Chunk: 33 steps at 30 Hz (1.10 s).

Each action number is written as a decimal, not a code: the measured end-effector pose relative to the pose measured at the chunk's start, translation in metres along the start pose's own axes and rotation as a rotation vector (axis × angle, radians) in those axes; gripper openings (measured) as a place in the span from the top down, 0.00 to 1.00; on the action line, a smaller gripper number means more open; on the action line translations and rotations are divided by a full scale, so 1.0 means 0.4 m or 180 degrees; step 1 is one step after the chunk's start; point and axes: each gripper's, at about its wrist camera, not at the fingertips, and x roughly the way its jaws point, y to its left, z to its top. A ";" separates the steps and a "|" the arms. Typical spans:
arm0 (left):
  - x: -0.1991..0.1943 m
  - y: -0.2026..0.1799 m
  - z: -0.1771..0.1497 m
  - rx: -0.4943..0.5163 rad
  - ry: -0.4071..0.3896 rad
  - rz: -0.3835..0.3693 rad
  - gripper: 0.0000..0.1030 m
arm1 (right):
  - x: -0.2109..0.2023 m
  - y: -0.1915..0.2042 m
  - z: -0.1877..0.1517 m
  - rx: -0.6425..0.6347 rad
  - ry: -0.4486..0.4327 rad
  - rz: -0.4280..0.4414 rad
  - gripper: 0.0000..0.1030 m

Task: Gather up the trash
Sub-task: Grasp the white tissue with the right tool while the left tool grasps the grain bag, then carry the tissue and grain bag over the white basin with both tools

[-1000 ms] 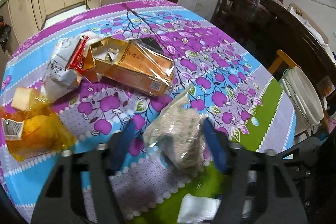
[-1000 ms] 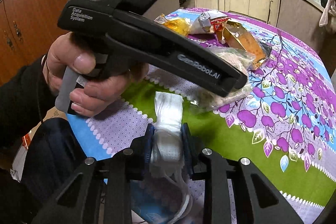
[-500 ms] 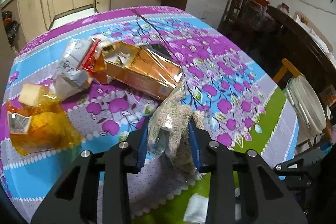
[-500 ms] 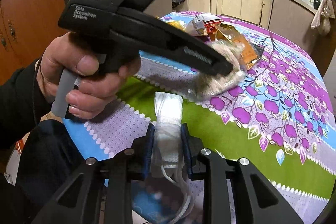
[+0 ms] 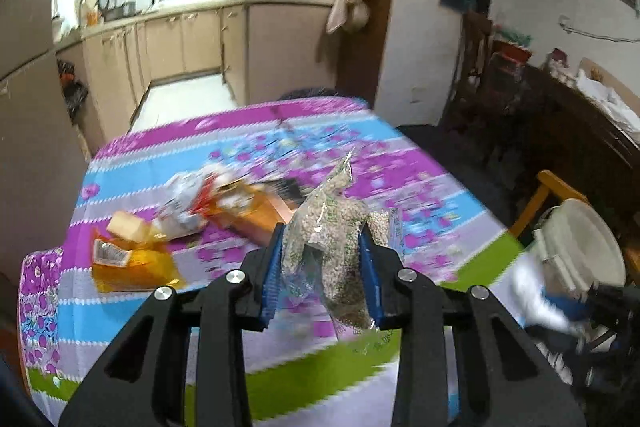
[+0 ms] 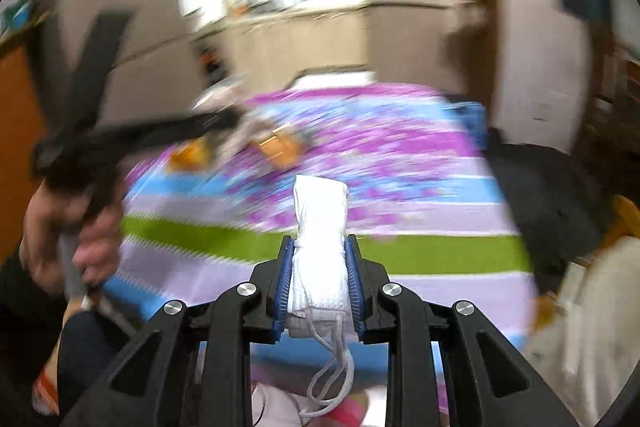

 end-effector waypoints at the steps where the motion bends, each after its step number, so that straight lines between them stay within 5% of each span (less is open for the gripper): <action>1: -0.012 -0.032 0.003 0.0040 -0.0037 -0.0029 0.68 | -0.037 -0.033 0.004 0.0091 -0.0076 -0.0195 0.75; 9: -0.042 -0.373 0.022 0.0501 -0.0066 -0.0539 0.68 | -0.263 -0.264 0.009 0.0674 -0.0358 -0.1243 0.74; 14: -0.031 -0.567 0.025 0.0738 -0.0023 -0.0841 0.68 | -0.375 -0.410 -0.022 0.0967 -0.0376 -0.1652 0.74; 22: 0.024 -0.798 0.018 0.0939 0.0219 -0.1180 0.68 | -0.440 -0.617 -0.075 0.1350 -0.0163 -0.1861 0.74; 33: 0.095 -0.961 -0.030 0.1165 0.0492 -0.1231 0.68 | -0.400 -0.756 -0.121 0.1576 -0.0007 -0.1958 0.74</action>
